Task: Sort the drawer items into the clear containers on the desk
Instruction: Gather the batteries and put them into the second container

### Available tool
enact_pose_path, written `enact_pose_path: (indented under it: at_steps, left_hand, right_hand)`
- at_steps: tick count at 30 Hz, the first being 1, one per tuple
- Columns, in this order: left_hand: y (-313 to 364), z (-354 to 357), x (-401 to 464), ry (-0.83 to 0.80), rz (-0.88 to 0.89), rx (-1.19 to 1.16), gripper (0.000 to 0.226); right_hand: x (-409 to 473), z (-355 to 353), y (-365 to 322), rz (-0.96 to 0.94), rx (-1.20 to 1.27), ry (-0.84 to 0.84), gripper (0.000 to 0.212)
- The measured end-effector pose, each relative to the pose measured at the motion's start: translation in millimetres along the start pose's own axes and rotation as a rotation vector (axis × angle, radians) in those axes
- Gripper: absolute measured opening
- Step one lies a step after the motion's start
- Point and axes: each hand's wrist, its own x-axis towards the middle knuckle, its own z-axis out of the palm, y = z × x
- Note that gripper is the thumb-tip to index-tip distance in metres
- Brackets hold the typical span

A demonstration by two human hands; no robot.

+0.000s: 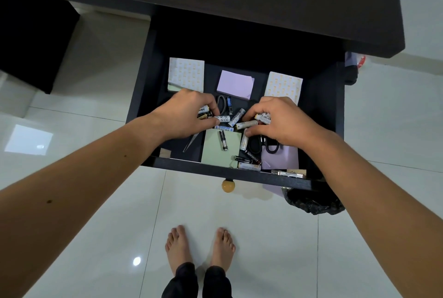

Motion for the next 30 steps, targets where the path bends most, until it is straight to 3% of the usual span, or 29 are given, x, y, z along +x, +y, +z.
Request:
enact_pose_path:
  at_steps: [10,15,18,23,28,30]
  left_hand:
    - [-5.6,1.0,1.7,0.027,0.031,-0.052,0.018]
    - [-1.4,-2.9,2.3,0.095,0.021,-0.145,0.007]
    - [-1.2,-3.9,1.9,0.111,0.007,-0.184,0.007]
    - [0.2,-4.3,1.2,0.107,-0.035,-0.195,0.015]
    - [1.4,-6.3,-3.1,0.021,0.061,-0.254,0.051]
    - [2.6,-6.6,-4.1,0.003,0.057,-0.268,0.052]
  right_hand:
    - [-2.3,-3.4,-0.7,0.011,0.023,0.029,0.023]
    - [-7.5,-8.8,-2.6,0.026,0.249,0.084,0.018]
    - [-8.3,-8.4,-3.5,0.02,0.354,0.039,0.029]
    - [-11.9,-13.2,-8.1,0.094,0.407,-0.009,0.011]
    - [-20.3,-14.7,-15.7,0.15,0.368,-0.05,0.018]
    - [-21.2,-14.0,-16.3,0.151,0.318,-0.041,0.019]
